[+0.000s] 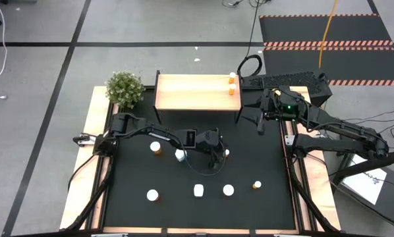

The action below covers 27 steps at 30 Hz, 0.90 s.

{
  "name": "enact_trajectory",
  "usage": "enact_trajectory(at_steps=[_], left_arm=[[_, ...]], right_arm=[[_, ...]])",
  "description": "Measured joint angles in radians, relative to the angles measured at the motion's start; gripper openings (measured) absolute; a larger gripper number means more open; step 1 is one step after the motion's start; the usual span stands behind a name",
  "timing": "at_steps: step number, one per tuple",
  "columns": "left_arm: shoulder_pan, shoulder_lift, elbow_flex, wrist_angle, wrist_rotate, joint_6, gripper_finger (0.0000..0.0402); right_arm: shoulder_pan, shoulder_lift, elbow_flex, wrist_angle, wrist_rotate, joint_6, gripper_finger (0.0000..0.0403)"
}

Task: Pick and place medicine bottles onto shelf by color
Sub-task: Put the small orange pill bottle on the shelf

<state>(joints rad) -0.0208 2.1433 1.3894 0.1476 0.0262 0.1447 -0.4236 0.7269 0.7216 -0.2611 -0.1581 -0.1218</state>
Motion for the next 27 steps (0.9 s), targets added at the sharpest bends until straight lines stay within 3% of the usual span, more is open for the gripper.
enact_trajectory(at_steps=[27], left_arm=[[0.001, -0.001, -0.001, -0.009, 0.029, 0.057, 0.0125]], right_arm=[[0.0, 0.0, 0.0, 0.002, 0.0, -0.003, 0.0226]])
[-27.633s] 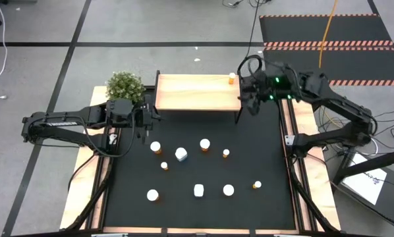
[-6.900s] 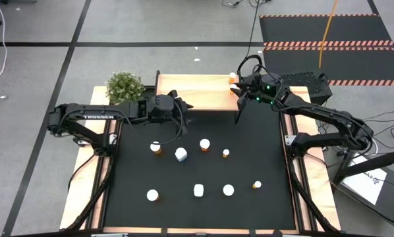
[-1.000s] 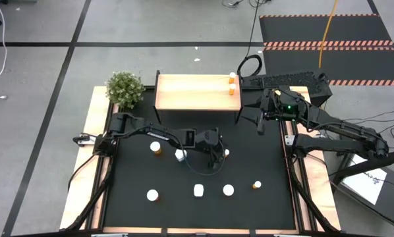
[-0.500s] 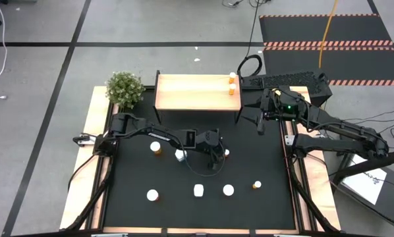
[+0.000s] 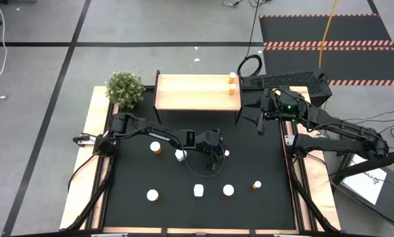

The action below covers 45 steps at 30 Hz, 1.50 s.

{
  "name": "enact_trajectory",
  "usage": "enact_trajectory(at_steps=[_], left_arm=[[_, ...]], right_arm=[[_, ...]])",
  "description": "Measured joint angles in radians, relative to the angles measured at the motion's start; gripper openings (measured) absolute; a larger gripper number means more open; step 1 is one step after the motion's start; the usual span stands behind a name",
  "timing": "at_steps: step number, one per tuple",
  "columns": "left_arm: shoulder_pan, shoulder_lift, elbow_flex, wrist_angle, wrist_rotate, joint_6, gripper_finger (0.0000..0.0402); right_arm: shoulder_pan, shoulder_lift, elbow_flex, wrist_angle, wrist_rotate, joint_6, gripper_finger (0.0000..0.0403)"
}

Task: Pick and place medicine bottles onto shelf by color
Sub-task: Put the small orange pill bottle on the shelf

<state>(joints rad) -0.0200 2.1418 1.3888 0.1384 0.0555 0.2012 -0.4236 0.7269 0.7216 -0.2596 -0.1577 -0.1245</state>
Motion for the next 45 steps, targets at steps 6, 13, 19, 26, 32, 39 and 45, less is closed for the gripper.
enact_trajectory(at_steps=[6, 13, 19, 26, 32, 39, 45], left_arm=[[0.0, 0.0, 0.0, 0.001, 0.0, 0.0, 0.013], [0.005, -0.053, -0.001, -0.025, 0.0, -0.001, 0.0127], [0.037, -0.174, -0.002, -0.103, 0.0, 0.003, 0.0126], [0.117, -0.33, -0.001, -0.18, -0.032, 0.031, 0.0132], [0.209, -0.442, 0.0, -0.194, -0.04, 0.05, 0.0133], [0.314, -0.511, 0.027, -0.225, -0.059, 0.082, 0.0133], [0.378, -0.513, 0.128, -0.281, -0.063, 0.124, 0.0133]], right_arm=[[0.0, 0.0, 0.0, 0.0, 0.0, 0.0, 0.0226], [0.0, 0.0, 0.0, -0.001, 0.0, 0.0, 0.0226], [0.0, 0.0, 0.0, -0.002, 0.0, 0.0, 0.0226], [0.0, 0.0, 0.0, -0.001, 0.0, 0.0, 0.0226], [0.0, 0.0, 0.0, 0.0, 0.0, -0.004, 0.0226], [0.0, 0.002, 0.0, 0.0, 0.0, -0.011, 0.0226], [0.0, 0.002, 0.0, 0.0, 0.0, -0.011, 0.0226]])
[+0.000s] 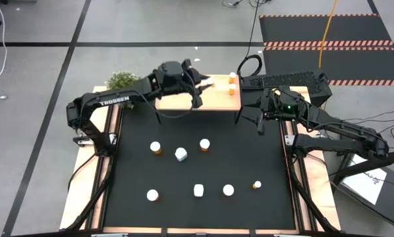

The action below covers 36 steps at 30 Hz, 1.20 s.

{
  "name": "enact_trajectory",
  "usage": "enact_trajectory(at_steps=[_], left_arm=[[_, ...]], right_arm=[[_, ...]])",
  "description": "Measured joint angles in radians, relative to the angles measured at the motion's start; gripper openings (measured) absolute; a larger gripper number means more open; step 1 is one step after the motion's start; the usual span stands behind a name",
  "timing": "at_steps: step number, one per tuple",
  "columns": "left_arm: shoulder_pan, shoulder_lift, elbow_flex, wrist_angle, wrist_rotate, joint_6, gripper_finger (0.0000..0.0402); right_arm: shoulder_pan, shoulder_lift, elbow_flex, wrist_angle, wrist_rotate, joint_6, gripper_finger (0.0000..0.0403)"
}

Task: Pick and place medicine bottles onto shelf by color
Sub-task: Put the small orange pill bottle on the shelf

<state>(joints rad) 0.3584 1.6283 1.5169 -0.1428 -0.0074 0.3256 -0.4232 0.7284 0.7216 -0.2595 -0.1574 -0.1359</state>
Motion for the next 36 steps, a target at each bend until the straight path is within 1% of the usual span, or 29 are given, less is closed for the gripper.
enact_trajectory(at_steps=[7, 10, 15, 22, 27, 29, 36], left_arm=[[0.051, 0.007, 0.079, -0.024, 0.004, 0.021, 0.0134], [0.068, 0.029, 0.108, -0.043, 0.037, 0.022, 0.0134], [0.098, 0.113, 0.189, -0.082, 0.11, 0.022, 0.0134], [0.151, 0.255, 0.311, -0.14, 0.149, 0.007, 0.0134], [0.188, 0.347, 0.372, -0.183, 0.166, -0.012, 0.0134], [0.201, 0.377, 0.387, -0.207, 0.195, -0.027, 0.0134], [0.219, 0.414, 0.391, -0.208, 0.215, -0.041, 0.0134]], right_arm=[[0.0, 0.0, 0.0, 0.0, 0.003, 0.0, 0.0226], [0.0, 0.0, 0.0, 0.0, 0.003, 0.0, 0.0226], [0.0, 0.0, 0.0, 0.002, 0.004, 0.0, 0.0226], [0.0, 0.0, 0.0, 0.003, 0.004, -0.004, 0.0226], [0.0, 0.0, 0.0, 0.0, 0.004, -0.008, 0.0226], [0.0, 0.0, 0.0, 0.0, 0.004, -0.008, 0.0226], [0.0, 0.0, 0.0, -0.001, 0.004, -0.008, 0.0226]])
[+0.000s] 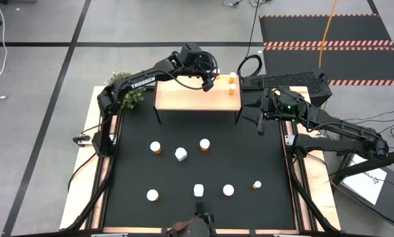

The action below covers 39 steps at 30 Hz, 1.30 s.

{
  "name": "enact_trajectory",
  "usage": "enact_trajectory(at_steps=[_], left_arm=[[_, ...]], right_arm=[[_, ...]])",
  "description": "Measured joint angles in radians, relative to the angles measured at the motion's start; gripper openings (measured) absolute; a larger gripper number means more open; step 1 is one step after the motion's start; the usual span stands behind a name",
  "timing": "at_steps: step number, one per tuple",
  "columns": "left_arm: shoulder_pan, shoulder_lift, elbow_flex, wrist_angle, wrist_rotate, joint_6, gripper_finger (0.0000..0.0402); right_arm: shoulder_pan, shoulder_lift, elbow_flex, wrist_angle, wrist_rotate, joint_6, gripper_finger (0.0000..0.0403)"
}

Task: Pick and place medicine bottles onto shelf by color
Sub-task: Put the small orange pill bottle on the shelf

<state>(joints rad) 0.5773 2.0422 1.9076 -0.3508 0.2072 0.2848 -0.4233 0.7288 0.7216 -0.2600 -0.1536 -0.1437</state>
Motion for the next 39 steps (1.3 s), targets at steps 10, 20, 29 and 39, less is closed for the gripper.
enact_trajectory(at_steps=[10, 20, 29, 39], left_arm=[[0.016, 0.02, 0.002, -0.038, 0.066, -0.032, 0.0134], [0.018, 0.049, 0.001, -0.008, 0.061, -0.029, 0.0134], [0.017, 0.071, 0.001, 0.003, 0.056, -0.028, 0.0134], [0.016, 0.07, 0.001, 0.004, 0.057, -0.026, 0.0134]], right_arm=[[0.0, 0.0, 0.0, 0.0, 0.0, 0.0, 0.0226], [0.0, 0.0, 0.0, 0.0, 0.0, 0.0, 0.0226], [0.0, 0.0, 0.0, 0.0, 0.0, 0.0, 0.0226], [0.0, 0.0, 0.0, 0.0, 0.0, 0.0, 0.0226]])
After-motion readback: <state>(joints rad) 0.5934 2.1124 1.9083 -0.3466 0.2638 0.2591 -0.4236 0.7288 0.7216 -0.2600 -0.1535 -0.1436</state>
